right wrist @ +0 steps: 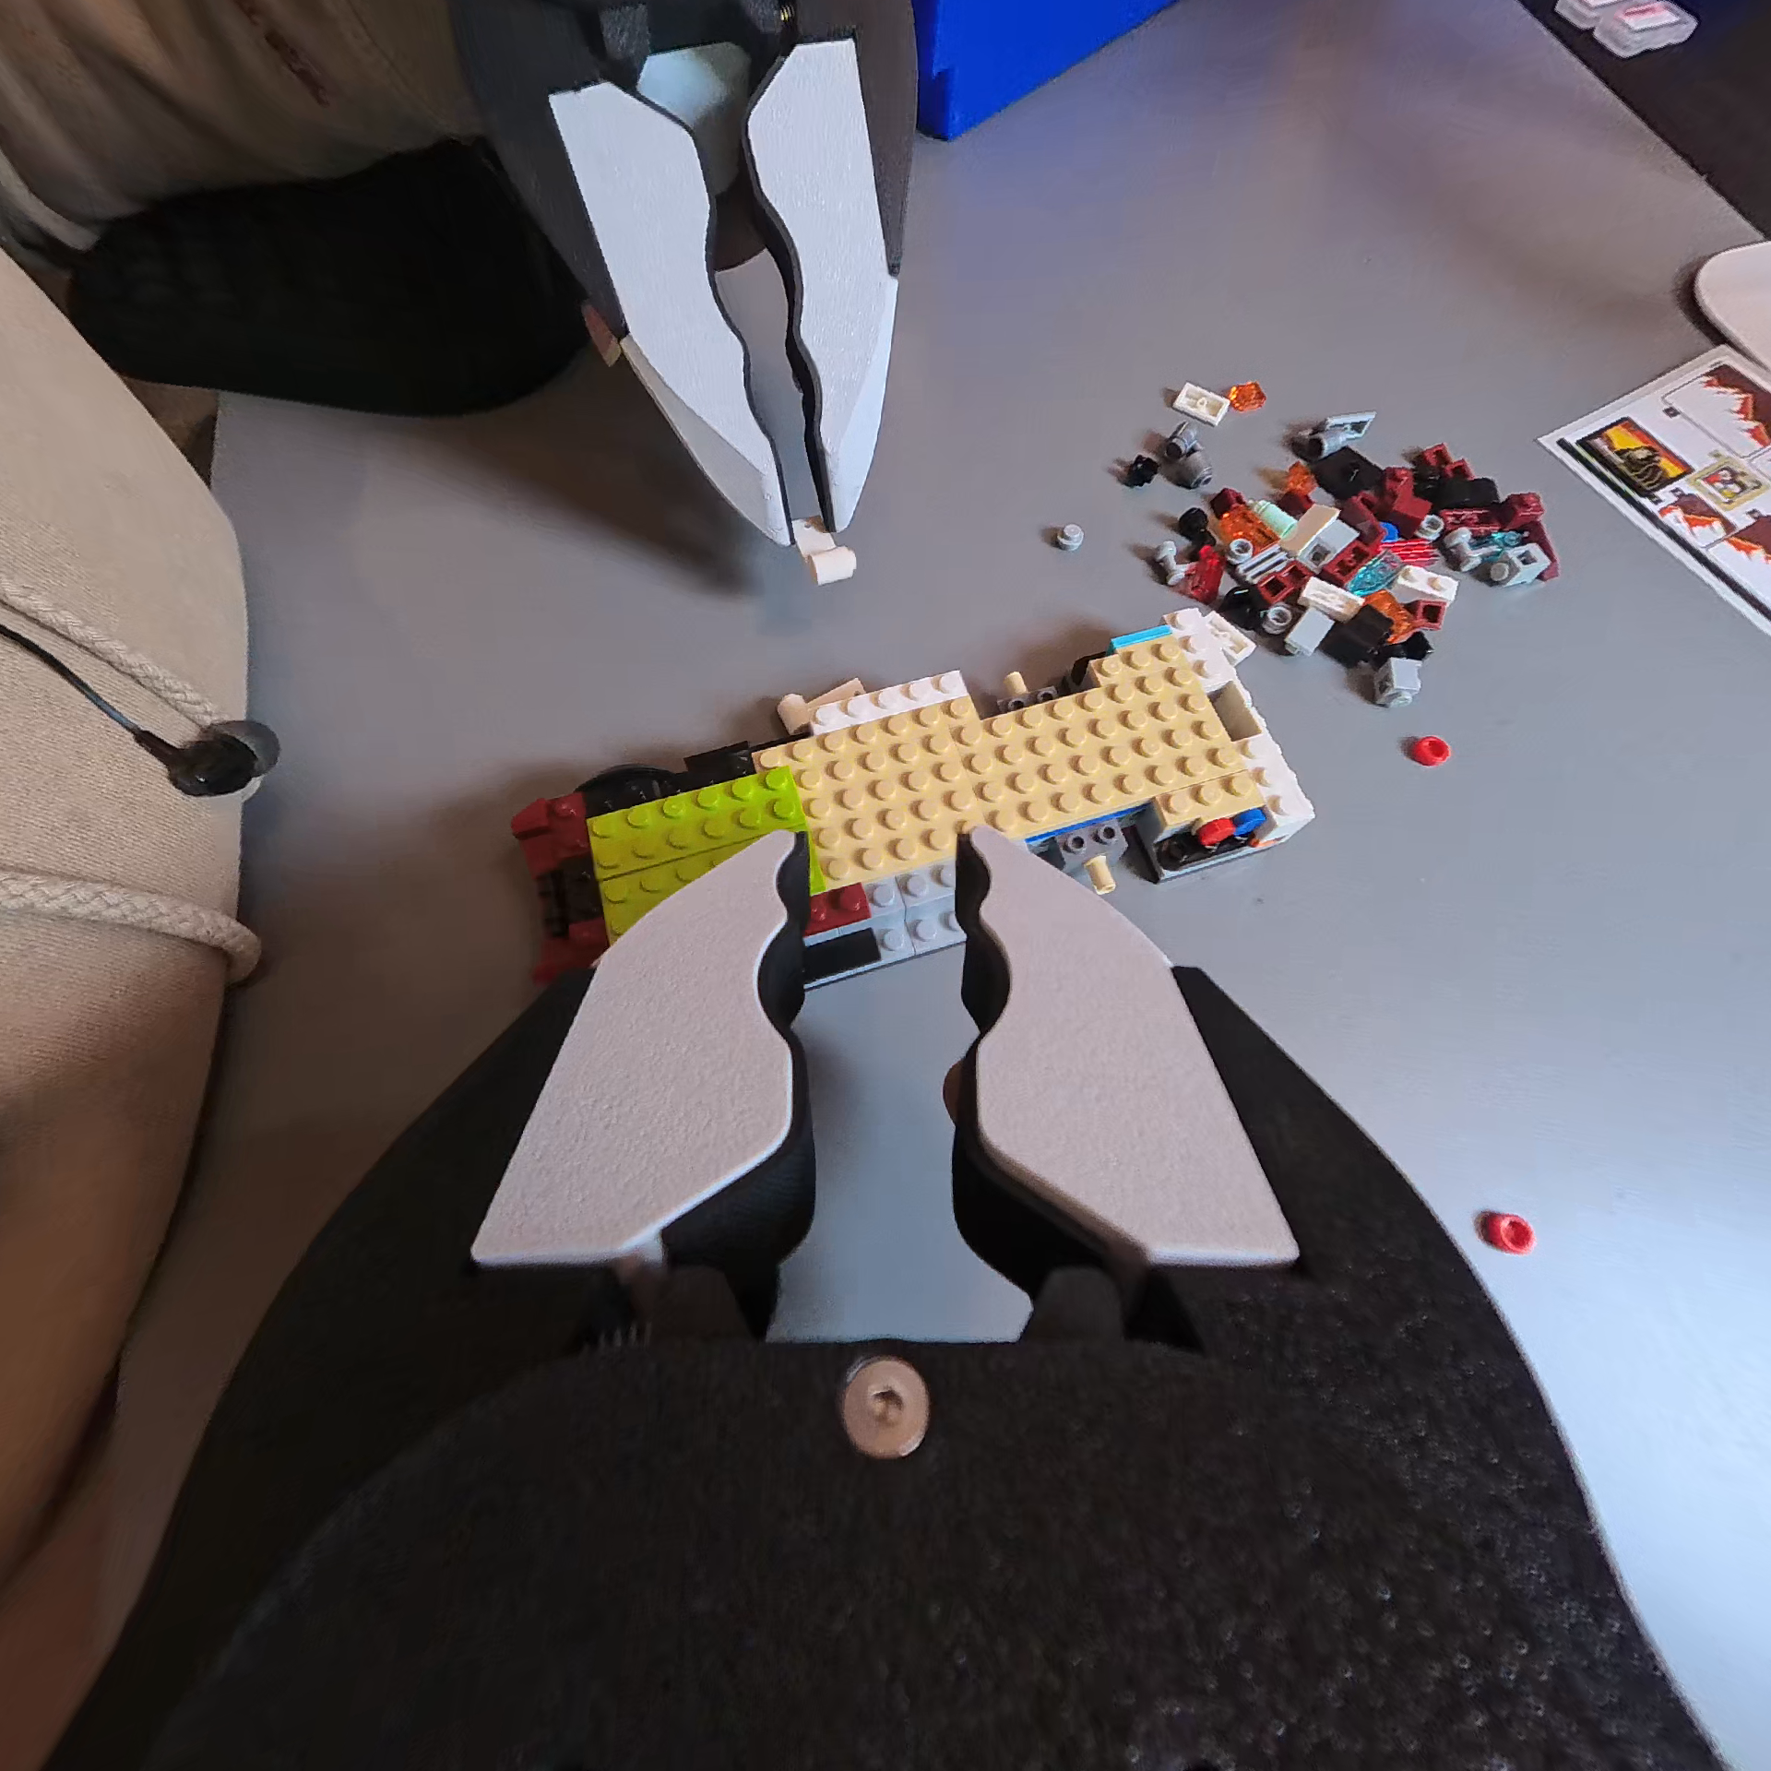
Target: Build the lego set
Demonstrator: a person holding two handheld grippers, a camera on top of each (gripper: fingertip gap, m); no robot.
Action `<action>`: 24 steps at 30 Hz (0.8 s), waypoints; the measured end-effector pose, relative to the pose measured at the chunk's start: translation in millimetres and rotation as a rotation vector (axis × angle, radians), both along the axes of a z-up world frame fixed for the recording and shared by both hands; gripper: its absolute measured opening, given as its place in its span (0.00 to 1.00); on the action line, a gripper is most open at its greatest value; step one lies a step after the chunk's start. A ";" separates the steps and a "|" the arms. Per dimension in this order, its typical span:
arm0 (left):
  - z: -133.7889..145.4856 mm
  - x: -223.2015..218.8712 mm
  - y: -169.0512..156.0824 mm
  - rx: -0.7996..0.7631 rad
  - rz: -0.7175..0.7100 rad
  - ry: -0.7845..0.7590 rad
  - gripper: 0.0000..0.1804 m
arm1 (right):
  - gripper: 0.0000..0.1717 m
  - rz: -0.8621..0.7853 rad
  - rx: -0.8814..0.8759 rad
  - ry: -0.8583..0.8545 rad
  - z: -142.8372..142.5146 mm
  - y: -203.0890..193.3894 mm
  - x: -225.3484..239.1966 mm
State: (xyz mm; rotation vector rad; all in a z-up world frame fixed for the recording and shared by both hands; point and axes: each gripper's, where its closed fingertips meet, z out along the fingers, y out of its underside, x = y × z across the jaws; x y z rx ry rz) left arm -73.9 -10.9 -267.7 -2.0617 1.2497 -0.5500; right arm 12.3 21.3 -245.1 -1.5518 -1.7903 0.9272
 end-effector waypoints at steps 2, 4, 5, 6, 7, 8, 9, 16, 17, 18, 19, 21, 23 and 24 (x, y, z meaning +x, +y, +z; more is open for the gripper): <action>0.0 -0.9 2.3 -0.005 0.015 -0.017 0.05 | 0.17 -0.005 -0.006 0.007 -1.0 2.0 -0.9; -0.9 -1.2 2.7 -0.017 0.018 -0.030 0.05 | 0.17 -0.011 -0.015 0.015 -1.4 3.7 -2.0; 0.0 -1.0 4.2 -0.015 0.027 -0.044 0.05 | 0.16 -0.013 -0.018 0.018 -1.7 4.5 -2.5; 1.0 -0.4 4.7 -0.021 0.032 -0.061 0.05 | 0.15 -0.014 -0.019 0.022 -1.5 5.2 -3.1; 2.2 0.2 5.4 -0.027 0.036 -0.079 0.05 | 0.14 -0.014 -0.018 0.026 -1.2 5.7 -3.8; 4.0 0.4 7.5 -0.024 0.048 -0.099 0.05 | 0.14 -0.014 -0.017 0.031 -0.4 6.0 -4.9; 5.4 0.6 8.5 -0.029 0.054 -0.115 0.05 | 0.13 -0.011 -0.016 0.037 0.7 5.9 -6.2; 13.9 2.9 10.0 -0.023 0.066 -0.174 0.05 | 0.08 0.008 0.002 0.063 6.9 3.8 -19.2; 14.1 3.1 9.6 -0.023 0.064 -0.175 0.05 | 0.08 0.013 0.007 0.062 6.9 2.8 -20.9; 13.9 3.3 8.8 -0.026 0.062 -0.174 0.05 | 0.08 0.019 0.011 0.062 6.9 1.8 -22.4; 13.7 3.3 8.6 -0.025 0.061 -0.171 0.05 | 0.08 0.024 0.013 0.061 6.9 0.7 -23.5; 13.4 3.3 7.8 -0.026 0.057 -0.169 0.05 | 0.08 0.029 0.016 0.058 6.6 -0.5 -25.2; 13.8 3.5 7.7 -0.024 0.056 -0.171 0.05 | 0.08 0.030 0.017 0.056 6.2 -1.1 -25.9; 14.0 3.7 7.5 -0.024 0.056 -0.173 0.05 | 0.09 0.030 0.016 0.056 6.2 -1.3 -26.1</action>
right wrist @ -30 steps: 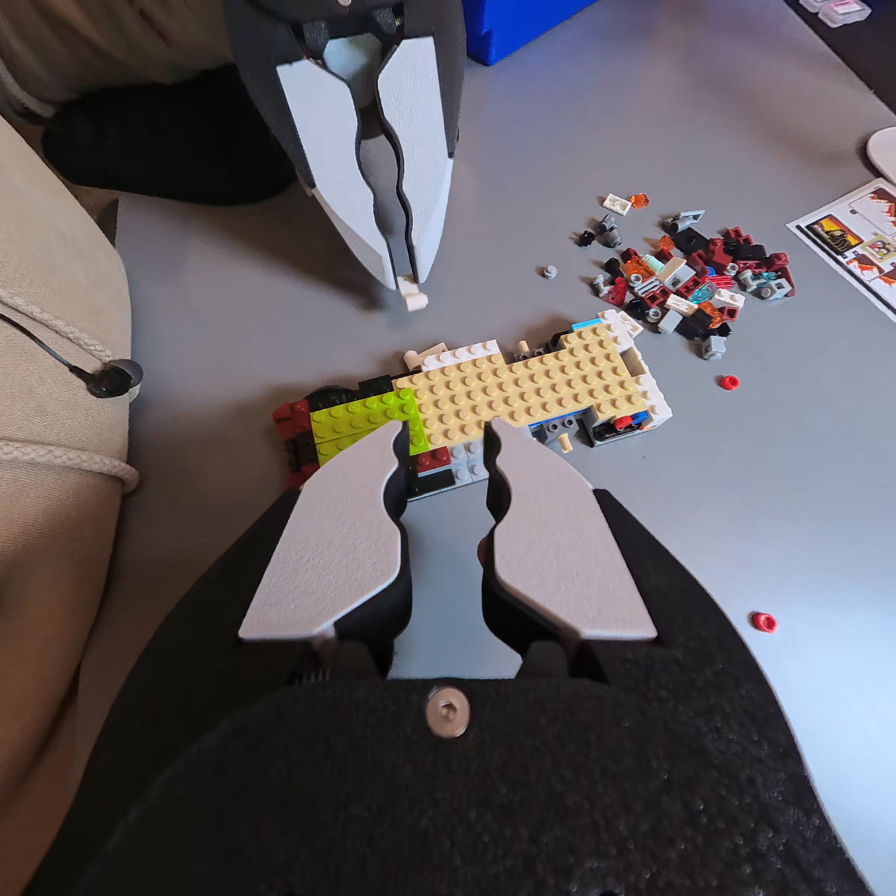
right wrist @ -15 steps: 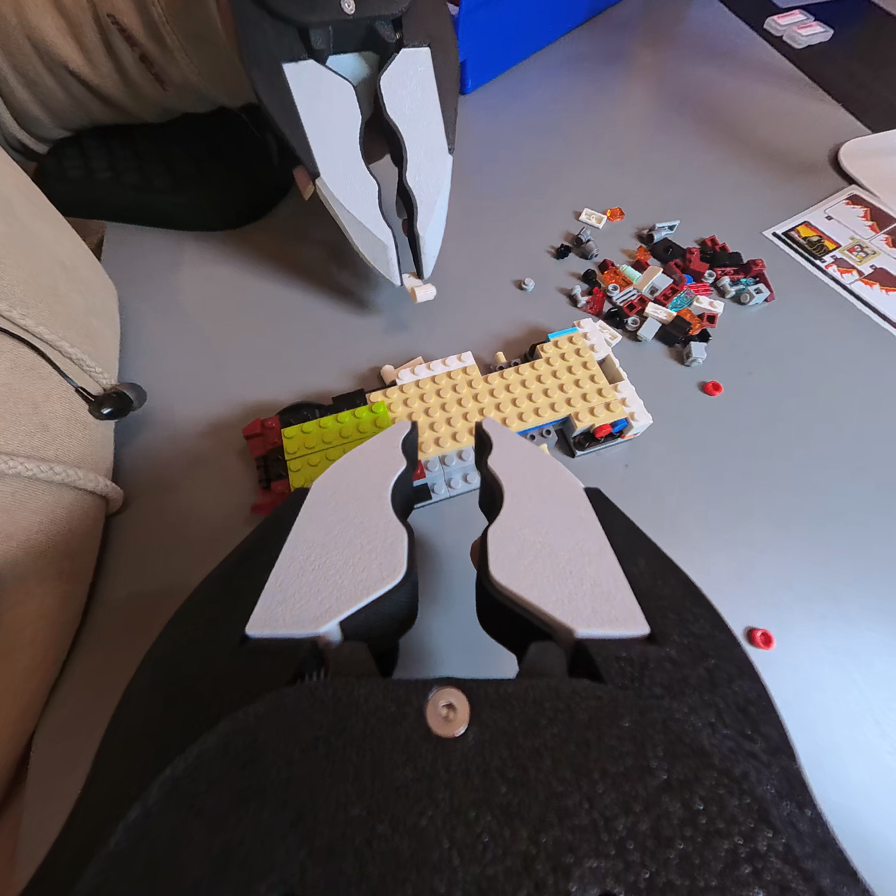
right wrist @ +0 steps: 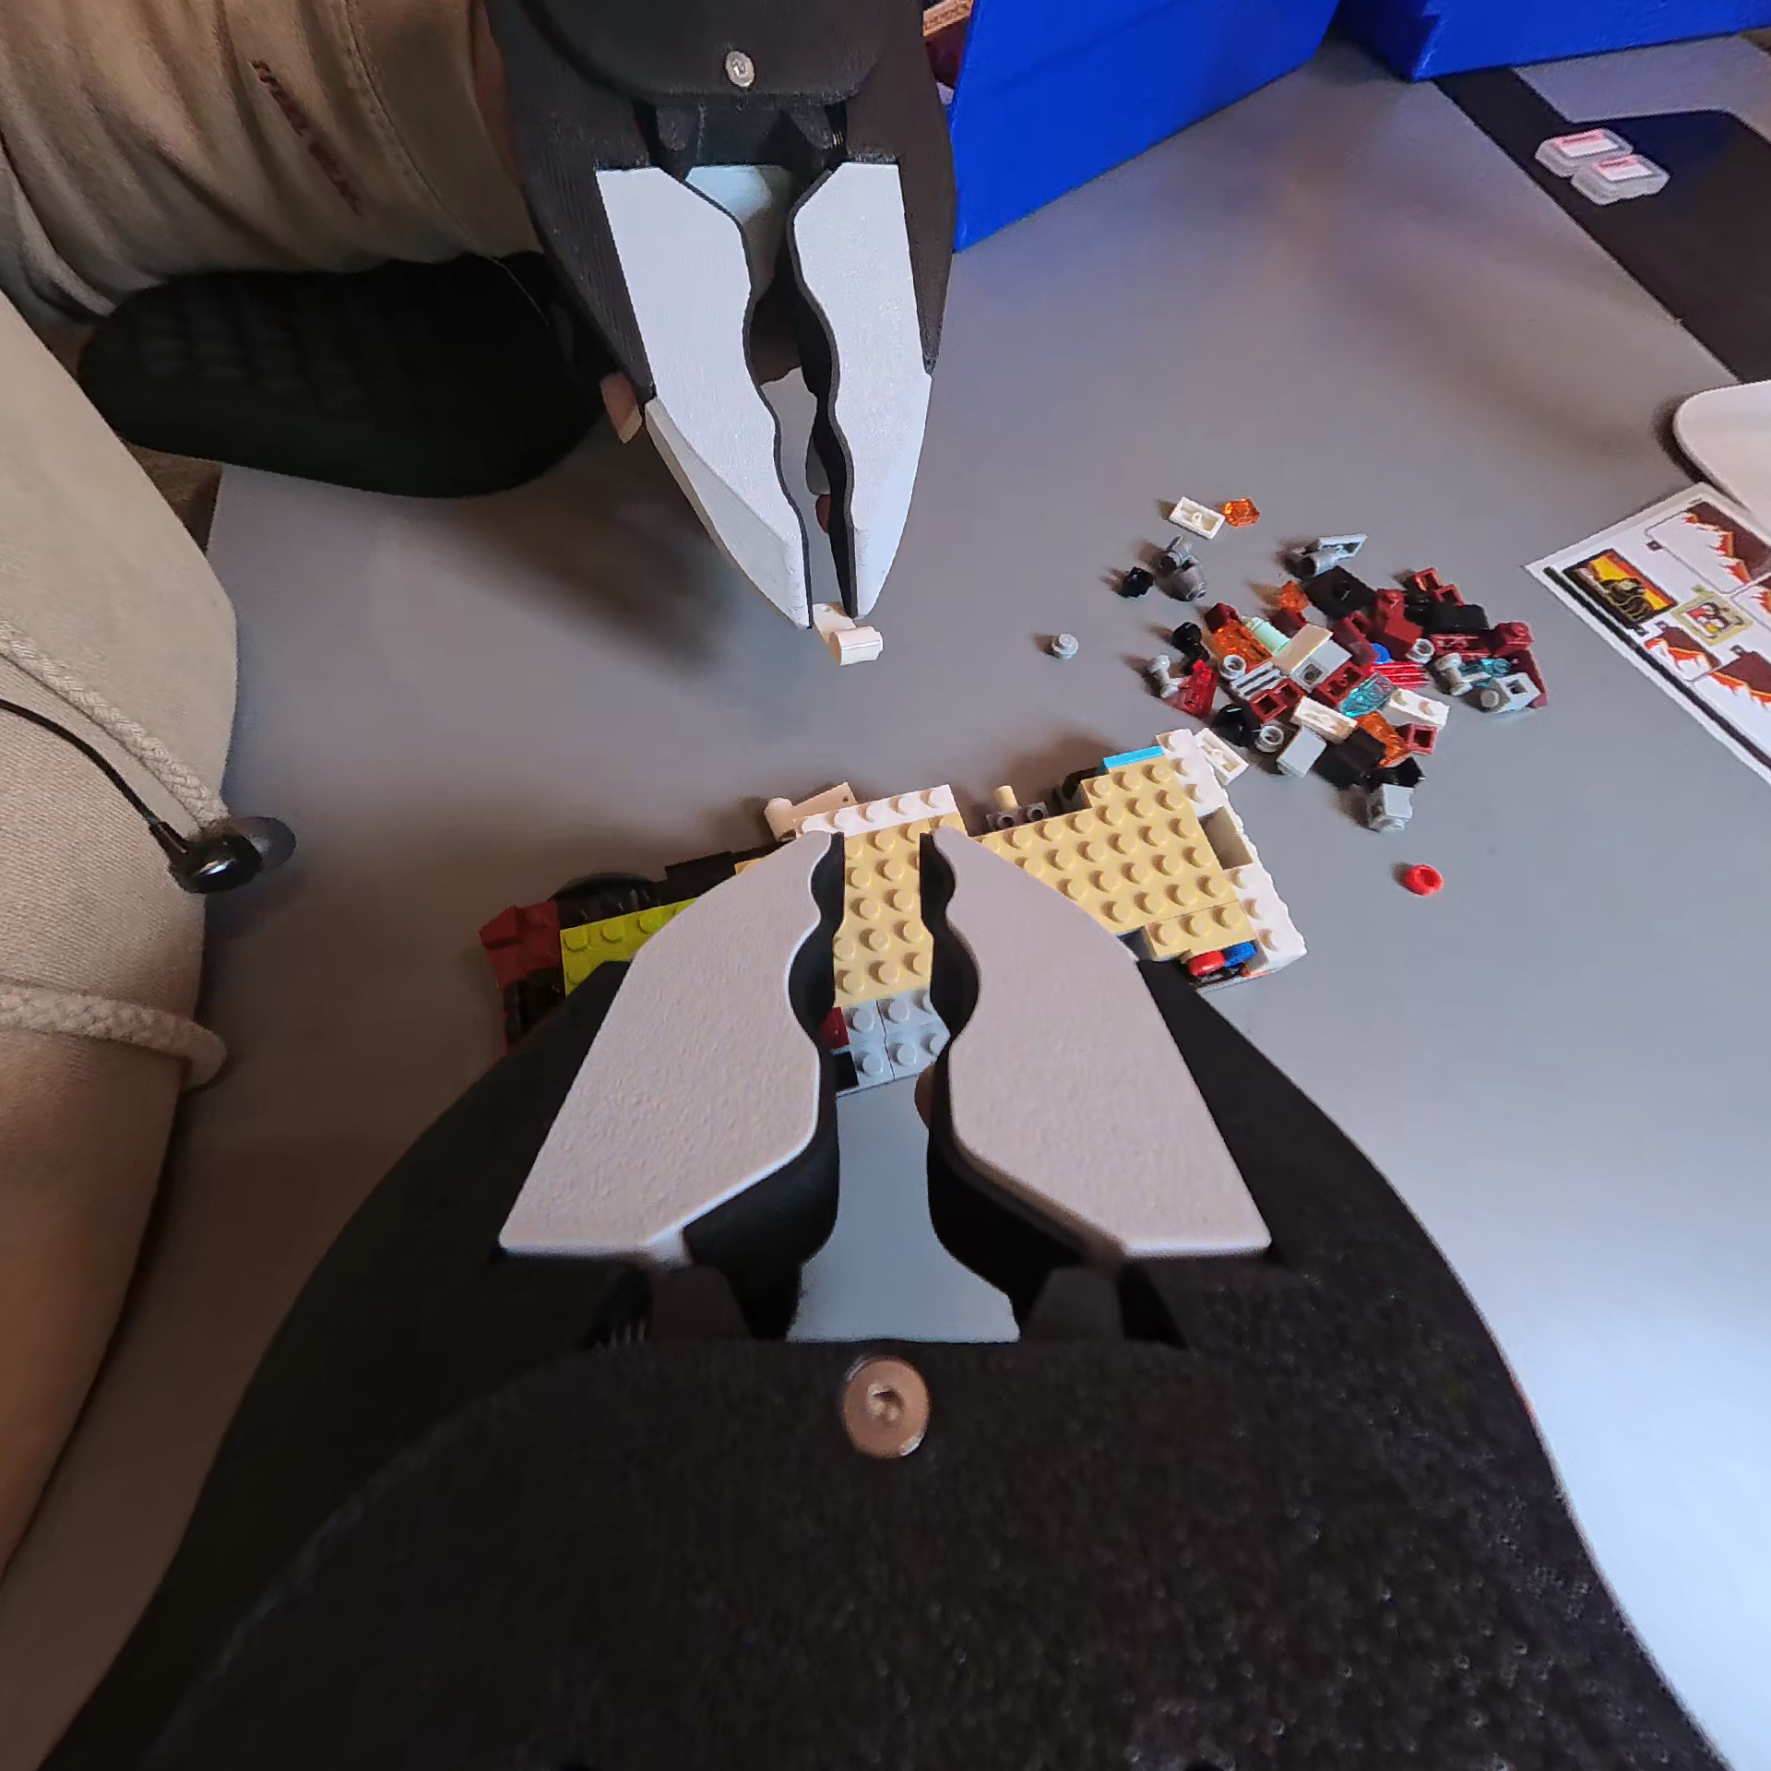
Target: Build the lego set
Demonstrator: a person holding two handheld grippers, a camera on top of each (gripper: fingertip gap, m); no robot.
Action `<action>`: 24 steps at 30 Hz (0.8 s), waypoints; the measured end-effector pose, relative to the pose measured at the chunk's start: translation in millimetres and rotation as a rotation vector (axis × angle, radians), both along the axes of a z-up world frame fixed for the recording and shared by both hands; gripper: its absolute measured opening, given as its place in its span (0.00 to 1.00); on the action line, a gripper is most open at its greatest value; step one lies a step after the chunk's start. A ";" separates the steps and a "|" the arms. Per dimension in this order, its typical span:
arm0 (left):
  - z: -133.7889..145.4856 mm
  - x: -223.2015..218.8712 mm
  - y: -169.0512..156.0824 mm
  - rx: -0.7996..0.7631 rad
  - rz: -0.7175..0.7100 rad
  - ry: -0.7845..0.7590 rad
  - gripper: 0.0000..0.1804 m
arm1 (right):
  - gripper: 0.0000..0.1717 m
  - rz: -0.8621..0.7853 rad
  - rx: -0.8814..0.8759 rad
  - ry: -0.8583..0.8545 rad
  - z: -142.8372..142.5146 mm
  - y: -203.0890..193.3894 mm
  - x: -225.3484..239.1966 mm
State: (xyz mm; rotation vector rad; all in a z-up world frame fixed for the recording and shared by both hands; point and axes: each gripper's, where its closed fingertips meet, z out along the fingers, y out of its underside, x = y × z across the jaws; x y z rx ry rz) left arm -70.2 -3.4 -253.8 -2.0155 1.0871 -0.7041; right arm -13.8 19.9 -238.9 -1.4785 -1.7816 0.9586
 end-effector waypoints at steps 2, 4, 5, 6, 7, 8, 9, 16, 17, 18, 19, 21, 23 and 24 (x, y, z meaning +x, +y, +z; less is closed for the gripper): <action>0.4 0.8 0.4 0.001 0.002 -0.007 0.05 | 0.09 0.000 -0.001 0.001 0.2 -0.8 -0.7; 2.6 3.8 1.0 0.000 0.006 -0.028 0.05 | 0.09 0.003 0.007 0.006 1.1 -2.0 -2.6; 4.7 6.6 1.0 -0.002 0.006 -0.048 0.05 | 0.08 0.005 0.023 0.012 2.2 -2.5 -4.4; 6.9 10.0 0.6 -0.009 0.005 -0.071 0.05 | 0.08 0.011 0.047 0.024 3.9 -3.6 -6.6; 9.3 13.7 0.3 -0.017 0.003 -0.098 0.05 | 0.08 0.020 0.073 0.041 6.5 -5.5 -9.2; 12.3 17.7 -0.6 -0.029 0.000 -0.131 0.05 | 0.08 0.033 0.098 0.057 9.4 -8.1 -11.9; 15.5 21.3 -1.1 -0.044 -0.002 -0.166 0.05 | 0.09 0.047 0.125 0.070 11.8 -10.8 -14.3; 27.9 34.2 -1.8 -0.094 0.000 -0.288 0.05 | 0.09 0.092 0.267 0.117 19.2 -19.9 -19.3; 28.4 35.4 -2.4 -0.096 -0.003 -0.291 0.05 | 0.09 0.087 0.276 0.122 19.8 -19.8 -19.4; 27.6 36.4 -3.4 -0.101 -0.009 -0.287 0.05 | 0.09 0.085 0.286 0.129 20.7 -20.2 -19.5; 26.6 37.2 -3.6 -0.099 -0.009 -0.281 0.05 | 0.09 0.091 0.293 0.131 21.0 -21.4 -19.3; 25.5 39.9 -6.3 -0.106 -0.024 -0.277 0.05 | 0.09 0.103 0.317 0.126 19.8 -23.4 -19.1; 25.7 42.9 -8.4 -0.115 -0.035 -0.284 0.05 | 0.09 0.129 0.349 0.121 17.3 -26.7 -18.6; 25.1 43.9 -8.9 -0.118 -0.039 -0.281 0.05 | 0.08 0.140 0.365 0.115 15.7 -28.1 -18.2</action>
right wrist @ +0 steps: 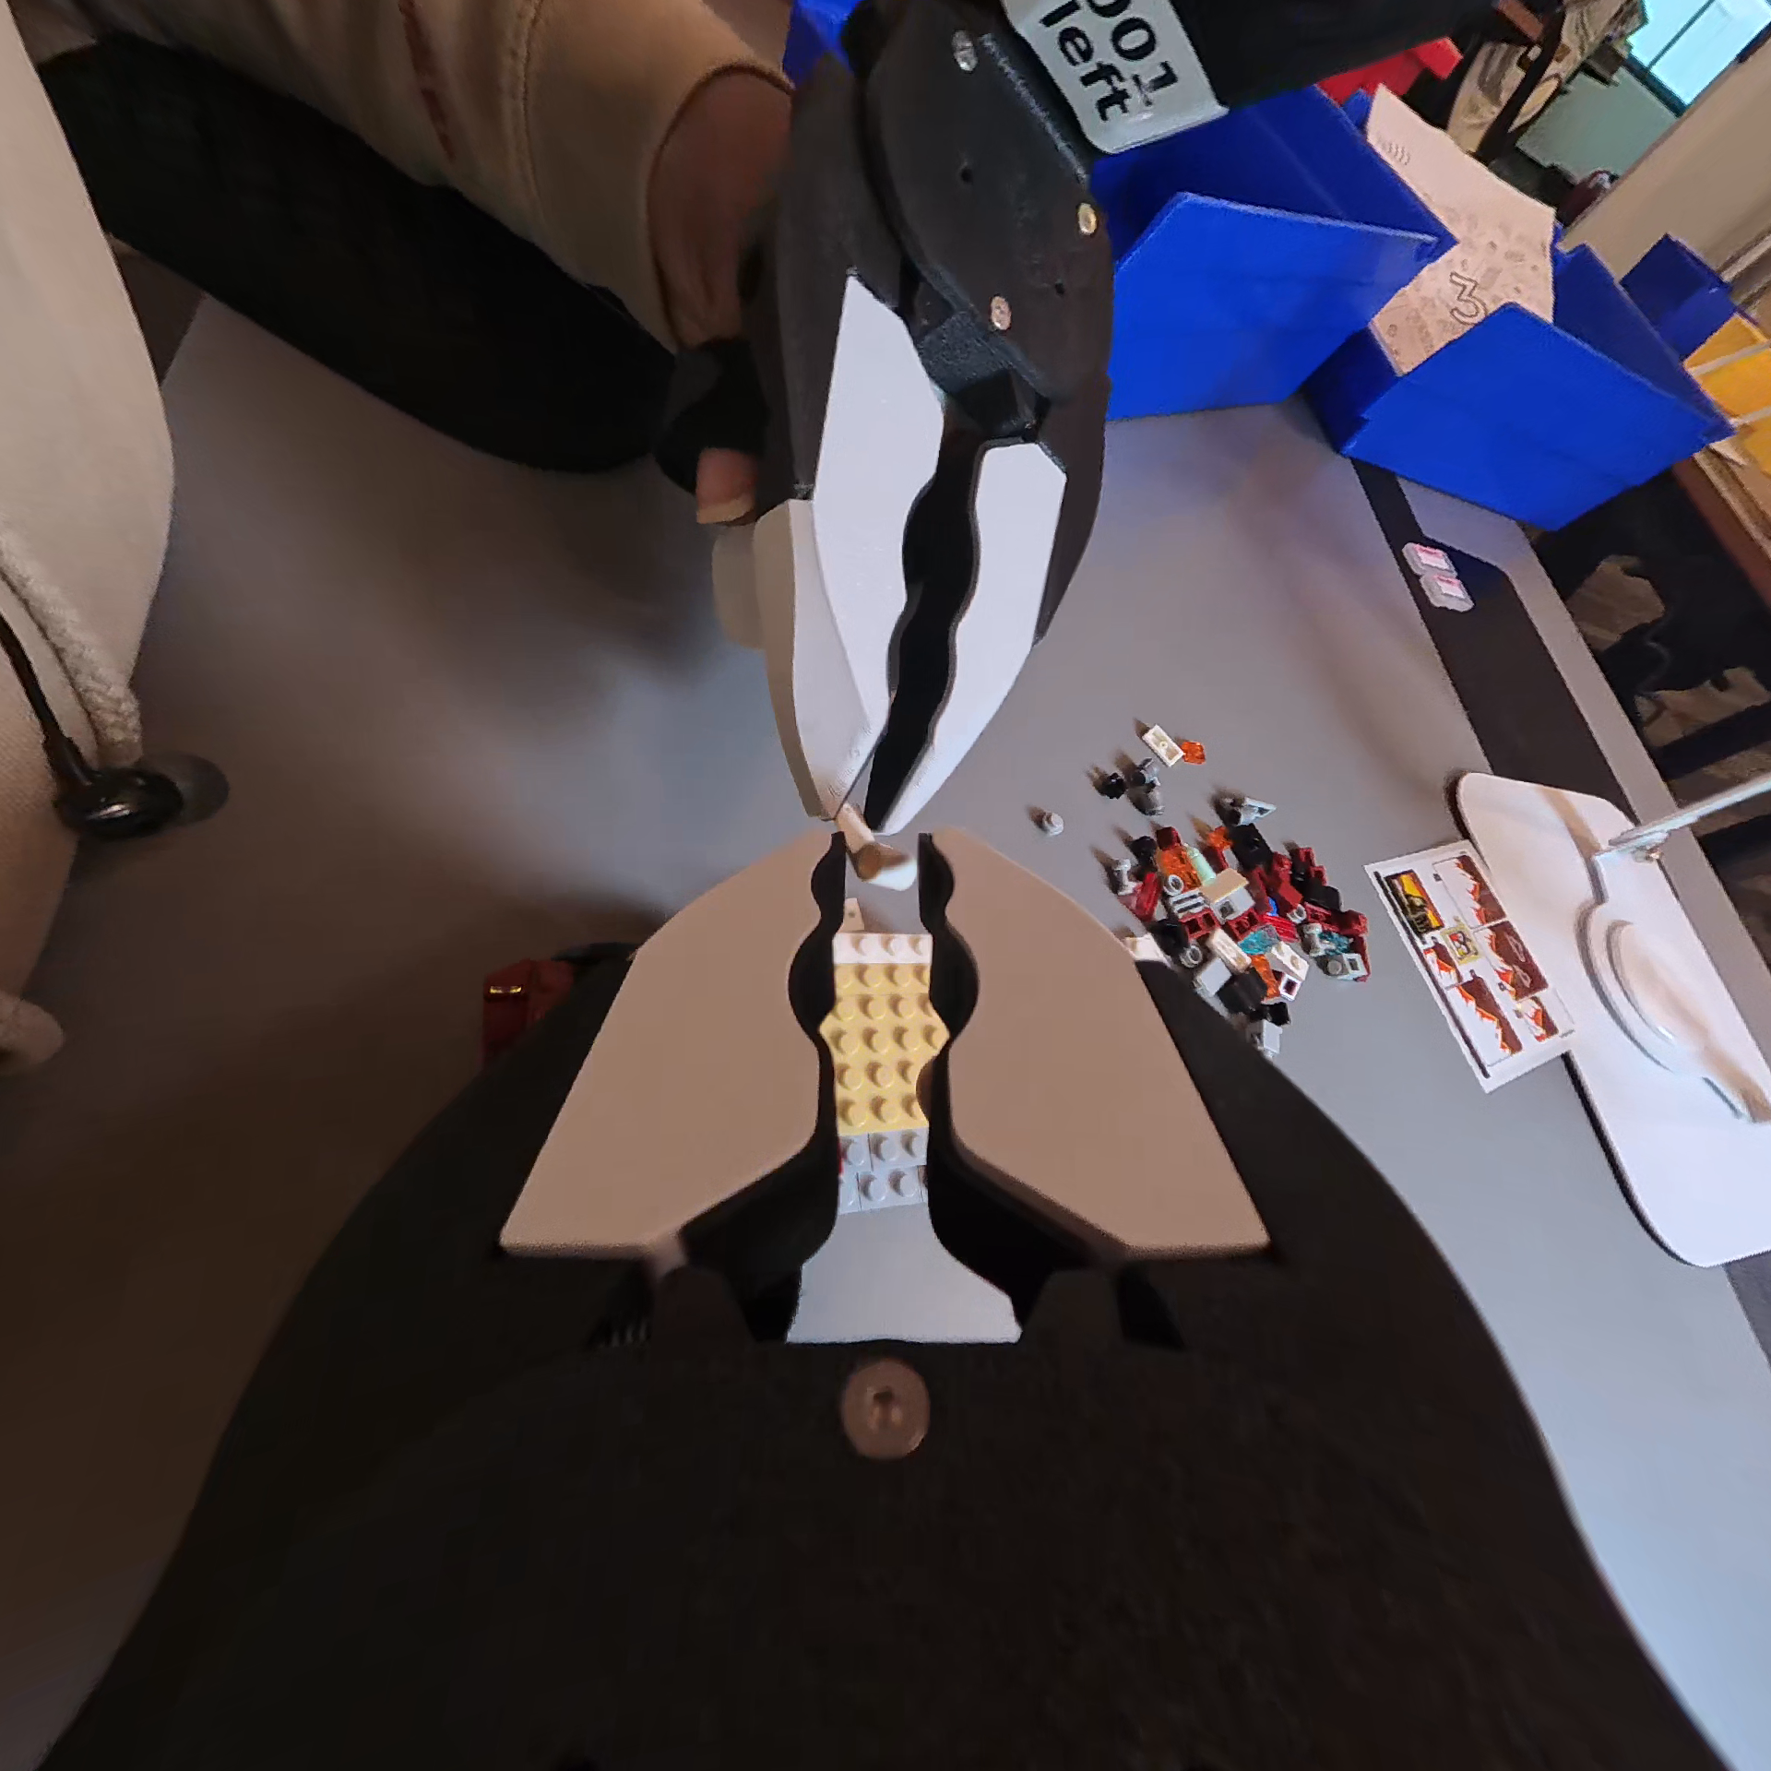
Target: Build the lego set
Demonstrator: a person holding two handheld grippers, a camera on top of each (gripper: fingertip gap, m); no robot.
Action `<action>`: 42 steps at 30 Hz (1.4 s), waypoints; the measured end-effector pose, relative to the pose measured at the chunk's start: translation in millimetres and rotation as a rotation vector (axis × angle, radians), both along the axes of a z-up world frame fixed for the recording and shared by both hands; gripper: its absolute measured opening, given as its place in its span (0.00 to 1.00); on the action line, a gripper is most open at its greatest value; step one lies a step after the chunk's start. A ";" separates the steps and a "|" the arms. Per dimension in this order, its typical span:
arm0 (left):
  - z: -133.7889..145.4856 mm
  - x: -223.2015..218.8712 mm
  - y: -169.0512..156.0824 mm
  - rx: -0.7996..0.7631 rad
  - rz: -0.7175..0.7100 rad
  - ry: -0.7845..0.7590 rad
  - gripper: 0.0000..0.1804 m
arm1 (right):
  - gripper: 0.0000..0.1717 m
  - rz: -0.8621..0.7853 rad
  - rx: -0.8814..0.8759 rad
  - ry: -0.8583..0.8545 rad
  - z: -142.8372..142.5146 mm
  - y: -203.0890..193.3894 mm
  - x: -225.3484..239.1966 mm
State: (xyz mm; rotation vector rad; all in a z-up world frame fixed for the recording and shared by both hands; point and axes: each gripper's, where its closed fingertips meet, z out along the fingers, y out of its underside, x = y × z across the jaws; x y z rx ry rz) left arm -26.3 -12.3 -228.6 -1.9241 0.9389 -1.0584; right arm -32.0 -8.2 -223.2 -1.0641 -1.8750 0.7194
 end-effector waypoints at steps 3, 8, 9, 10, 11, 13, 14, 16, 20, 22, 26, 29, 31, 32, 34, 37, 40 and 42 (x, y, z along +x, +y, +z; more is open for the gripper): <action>-0.5 0.3 0.7 -0.004 0.003 -0.002 0.05 | 0.05 0.015 0.031 -0.030 -5.7 -2.3 2.1; 5.1 -2.7 9.8 0.026 0.057 -0.034 0.06 | 0.02 -0.028 -0.061 -0.022 -4.4 1.6 5.3; 5.5 -5.3 13.1 0.043 0.076 -0.029 0.08 | 0.02 -0.059 -0.098 -0.014 -2.5 6.8 6.7; 5.7 -8.3 16.5 0.057 0.097 -0.023 0.10 | 0.02 -0.095 -0.139 -0.005 -0.4 13.7 8.9; 5.5 -10.8 18.9 0.062 0.111 -0.019 0.10 | 0.02 -0.132 -0.186 0.006 1.8 21.6 11.5; 5.4 -13.6 21.6 0.062 0.127 -0.022 0.11 | 0.02 -0.195 -0.306 0.036 7.6 35.8 17.1; 5.3 -14.1 22.5 0.062 0.131 -0.024 0.11 | 0.02 -0.210 -0.366 0.052 10.9 40.5 19.5; 3.3 -13.9 23.6 0.063 0.134 -0.015 0.11 | 0.02 -0.226 -0.443 0.088 17.1 46.8 22.8; 2.3 -10.4 25.1 0.083 0.135 -0.008 0.11 | 0.02 -0.214 -0.497 0.103 20.5 47.5 23.9; 5.6 -7.8 27.0 0.118 0.135 -0.008 0.12 | 0.02 -0.186 -0.524 0.101 21.1 42.3 22.4; 20.3 -2.0 30.4 0.335 0.119 0.069 0.13 | 0.02 -0.091 -0.603 0.067 21.0 24.8 20.0; 23.4 6.6 23.9 0.455 0.058 0.141 0.14 | 0.02 -0.008 -0.647 0.031 21.6 10.0 20.8; 23.4 12.2 17.5 0.493 0.021 0.155 0.13 | 0.02 0.030 -0.669 0.013 21.5 2.9 21.4; 21.5 13.6 15.3 0.494 0.008 0.166 0.12 | 0.02 0.043 -0.684 0.007 21.6 0.2 21.4; 21.7 16.9 11.2 0.497 -0.011 0.156 0.10 | 0.02 0.064 -0.712 -0.012 20.4 -4.5 21.8; 21.7 18.8 5.7 0.485 -0.037 0.151 0.04 | 0.02 0.068 -0.718 -0.022 18.4 -5.6 21.8; 21.8 17.0 7.7 0.466 -0.013 0.144 0.02 | 0.03 0.038 -0.723 -0.004 19.3 0.1 20.3; 22.9 15.3 11.4 0.438 0.025 0.117 0.01 | 0.00 -0.037 -0.715 0.036 21.2 14.6 18.1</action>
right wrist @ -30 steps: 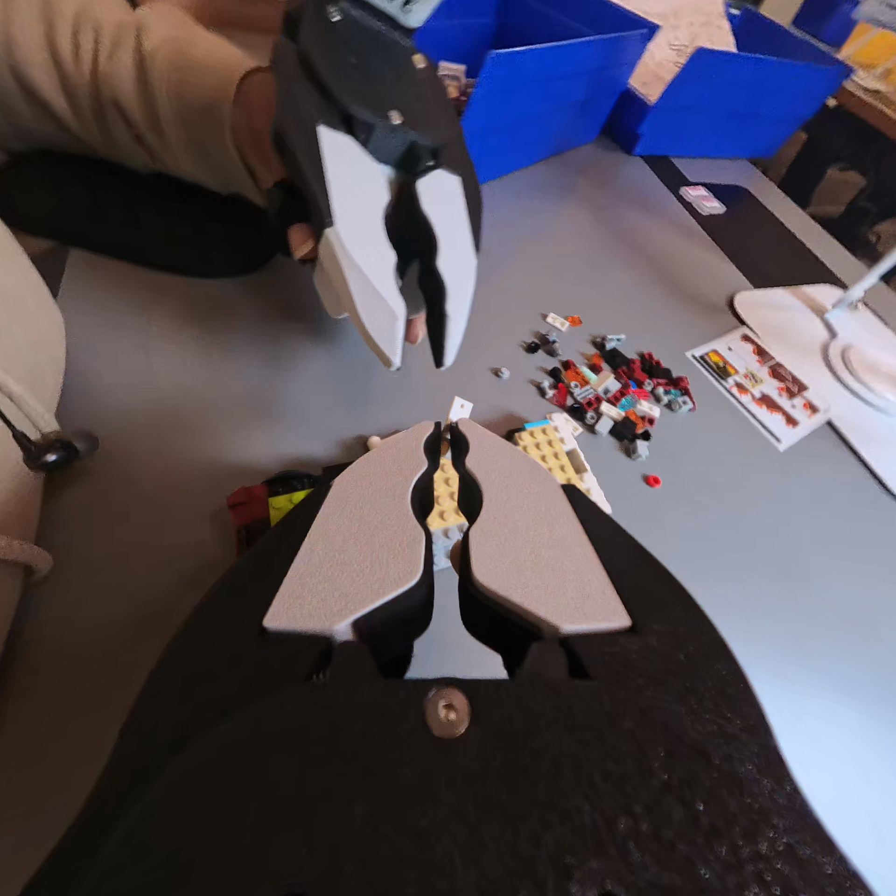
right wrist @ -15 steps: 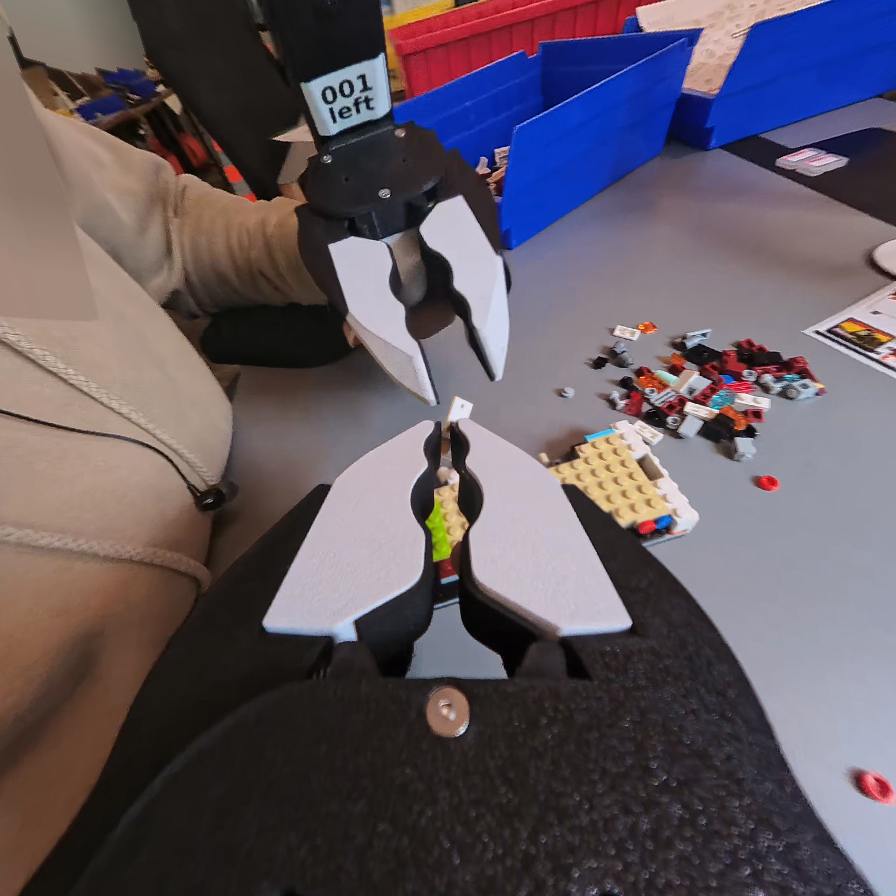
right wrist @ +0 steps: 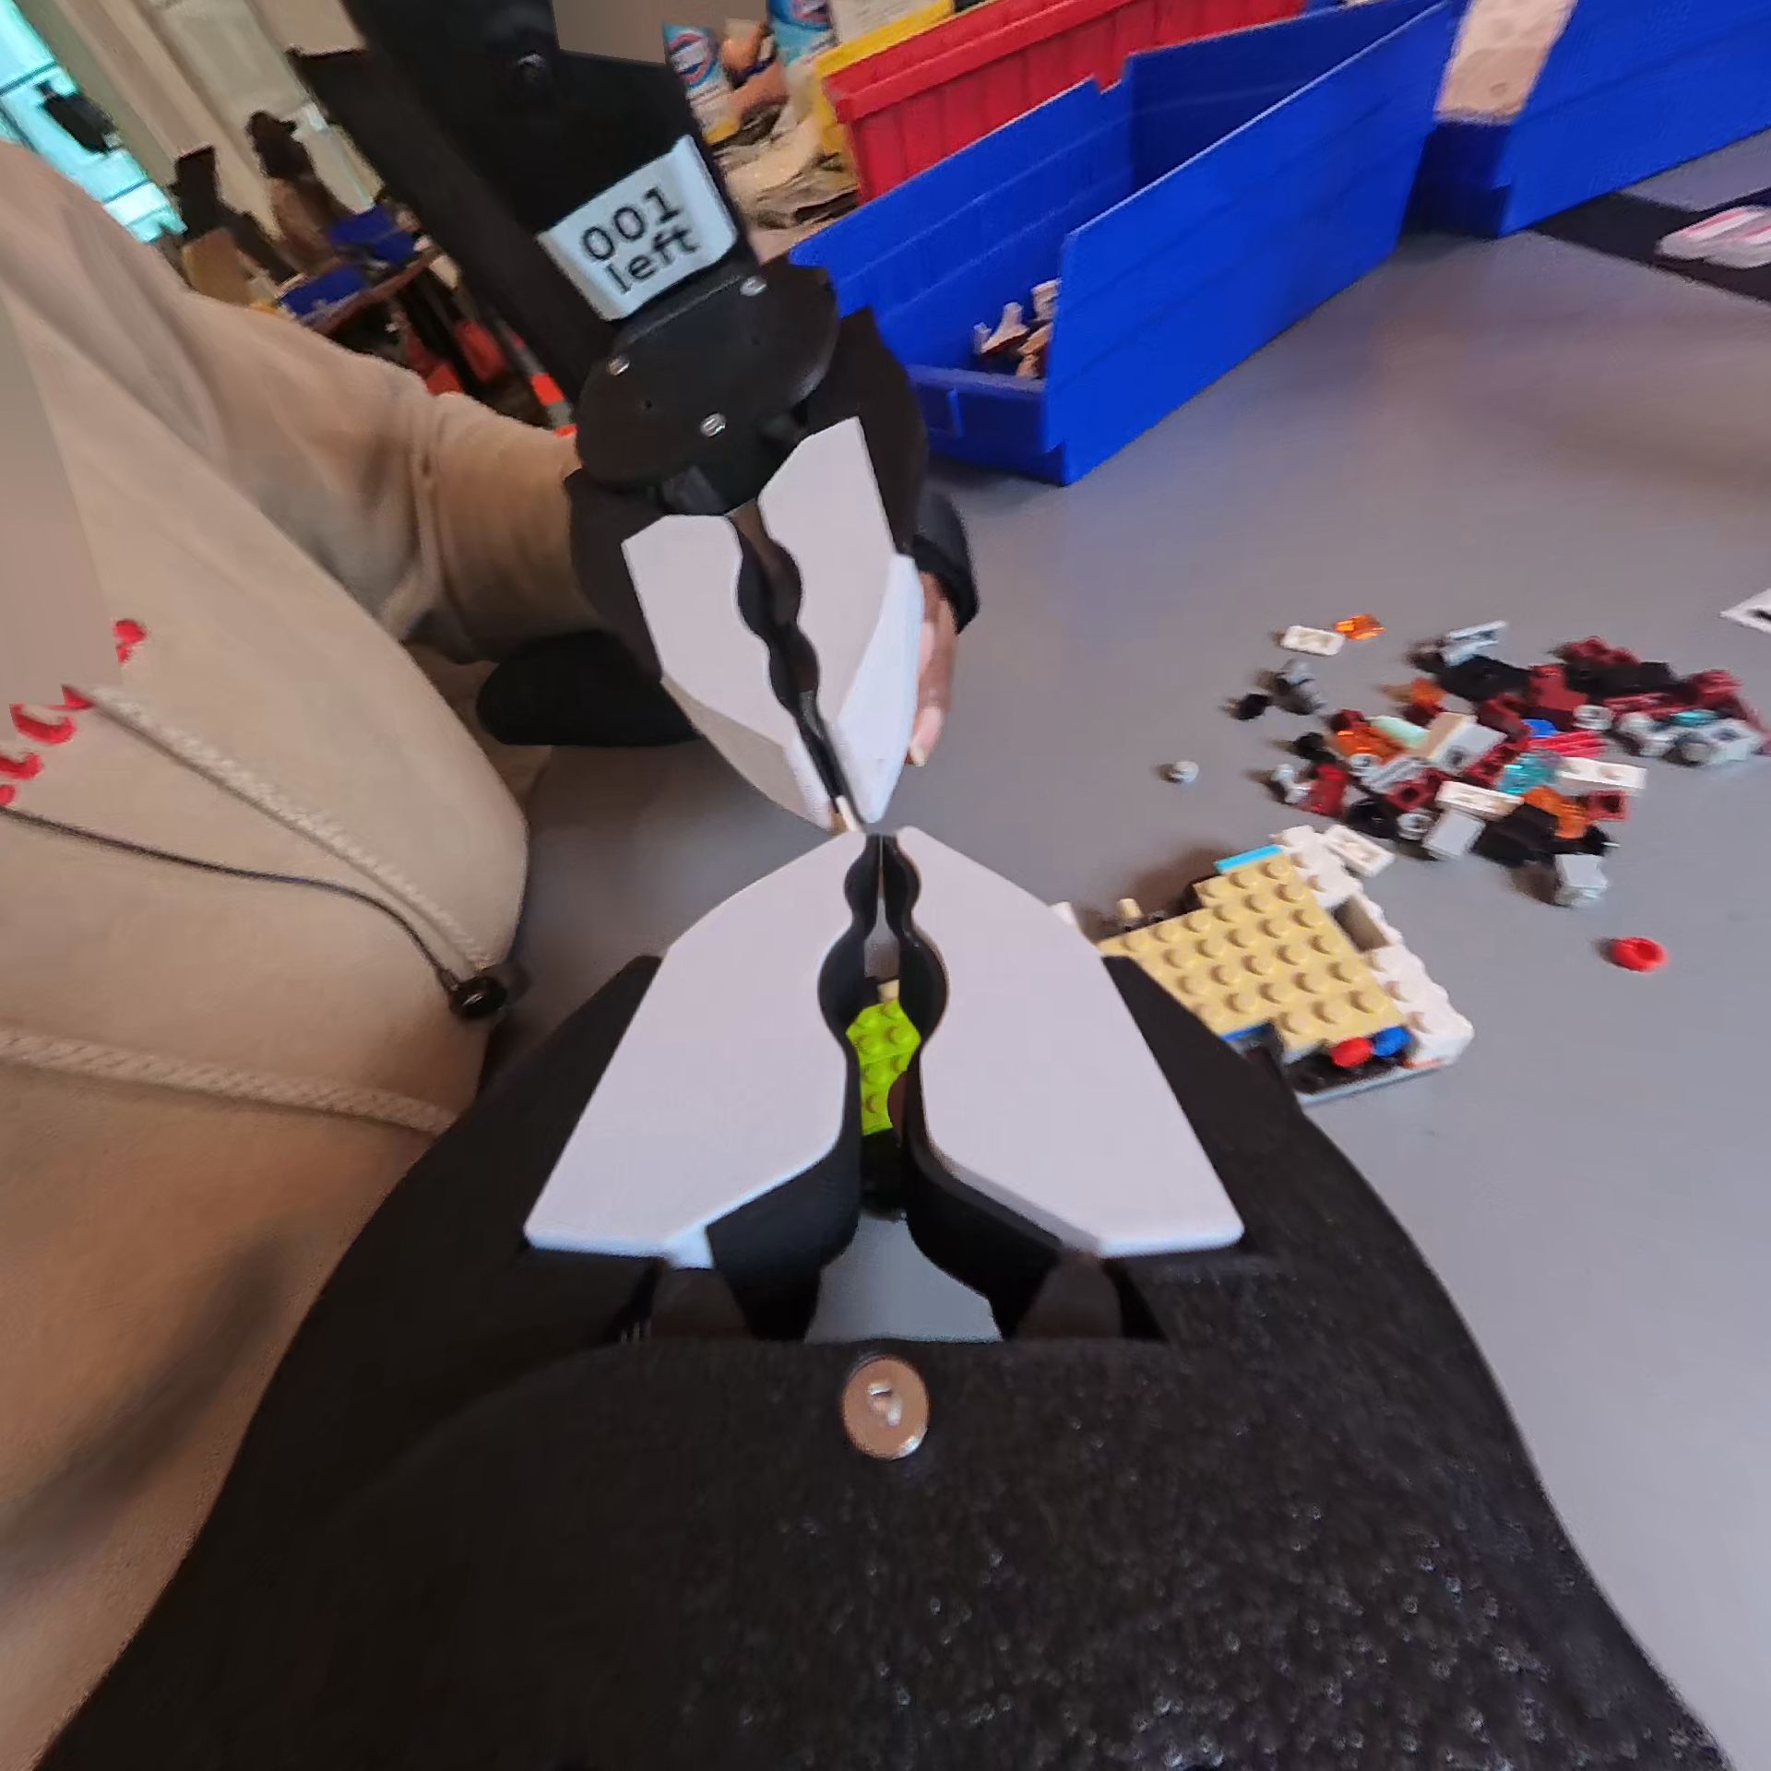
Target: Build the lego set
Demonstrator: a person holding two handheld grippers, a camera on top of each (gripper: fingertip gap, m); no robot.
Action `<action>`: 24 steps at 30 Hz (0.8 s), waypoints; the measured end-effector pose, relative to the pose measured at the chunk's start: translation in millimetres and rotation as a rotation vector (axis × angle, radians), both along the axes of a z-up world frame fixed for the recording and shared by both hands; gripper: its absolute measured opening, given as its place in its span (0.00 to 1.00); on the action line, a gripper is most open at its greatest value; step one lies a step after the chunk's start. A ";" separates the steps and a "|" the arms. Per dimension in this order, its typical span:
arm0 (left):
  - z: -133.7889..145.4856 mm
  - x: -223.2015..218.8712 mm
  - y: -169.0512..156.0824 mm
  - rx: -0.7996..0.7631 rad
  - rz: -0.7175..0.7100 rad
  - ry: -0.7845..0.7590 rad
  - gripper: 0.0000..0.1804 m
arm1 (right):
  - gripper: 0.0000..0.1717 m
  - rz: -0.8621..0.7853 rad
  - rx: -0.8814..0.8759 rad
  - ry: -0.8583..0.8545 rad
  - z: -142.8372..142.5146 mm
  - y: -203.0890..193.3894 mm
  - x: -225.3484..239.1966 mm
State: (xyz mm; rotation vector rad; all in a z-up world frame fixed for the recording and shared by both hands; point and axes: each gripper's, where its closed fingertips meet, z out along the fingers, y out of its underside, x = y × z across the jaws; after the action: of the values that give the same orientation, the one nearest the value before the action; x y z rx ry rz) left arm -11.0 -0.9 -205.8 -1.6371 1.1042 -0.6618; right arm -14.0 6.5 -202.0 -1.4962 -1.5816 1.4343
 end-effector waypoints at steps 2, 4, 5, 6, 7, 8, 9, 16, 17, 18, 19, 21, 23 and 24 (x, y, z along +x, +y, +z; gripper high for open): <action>-1.7 -6.0 10.0 -0.054 0.073 -0.037 0.01 | 0.00 -0.064 0.006 0.015 3.6 12.7 0.9; -0.8 -11.9 17.9 -0.134 0.122 -0.115 0.01 | 0.02 -0.097 0.012 0.035 8.3 20.0 3.4; 0.8 -14.7 21.5 -0.180 0.141 -0.165 0.01 | 0.03 -0.116 0.020 0.039 9.5 24.2 4.6; 2.5 -17.6 25.0 -0.220 0.158 -0.212 0.01 | 0.03 -0.129 0.024 0.039 9.8 27.4 5.7; 3.8 -21.1 29.1 -0.247 0.180 -0.252 0.01 | 0.04 -0.142 0.024 0.035 9.2 30.4 6.6; 4.3 -23.9 32.1 -0.269 0.195 -0.280 0.01 | 0.05 -0.155 0.023 0.030 8.0 33.1 6.9; 4.7 -25.4 33.4 -0.287 0.198 -0.304 0.01 | 0.05 -0.166 0.022 0.025 6.4 35.1 6.9; 5.3 -28.1 36.9 -0.332 0.210 -0.361 0.01 | 0.05 -0.158 0.048 -0.004 -3.8 32.1 3.0; 5.1 -27.4 36.5 -0.333 0.207 -0.359 0.01 | 0.05 -0.155 0.051 -0.006 -4.7 31.1 2.6; 4.7 -27.1 36.3 -0.333 0.206 -0.358 0.01 | 0.05 -0.151 0.052 -0.009 -5.7 30.2 2.3; 4.6 -26.8 36.2 -0.333 0.204 -0.358 0.01 | 0.05 -0.149 0.055 -0.014 -6.8 29.6 2.0; 3.8 -26.3 35.9 -0.339 0.201 -0.358 0.01 | 0.05 -0.149 0.066 -0.021 -8.8 29.8 1.9; 2.9 -25.6 35.6 -0.345 0.197 -0.359 0.01 | 0.05 -0.151 0.072 -0.026 -10.1 30.1 1.6; 2.4 -25.4 35.5 -0.347 0.196 -0.357 0.01 | 0.05 -0.154 0.077 -0.028 -10.7 30.7 1.2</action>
State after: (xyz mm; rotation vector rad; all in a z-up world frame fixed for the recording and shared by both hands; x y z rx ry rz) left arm -36.4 34.6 -203.4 -1.7987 0.5851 -1.0103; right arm -12.8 37.1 -212.6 -1.5625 -1.4857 1.2585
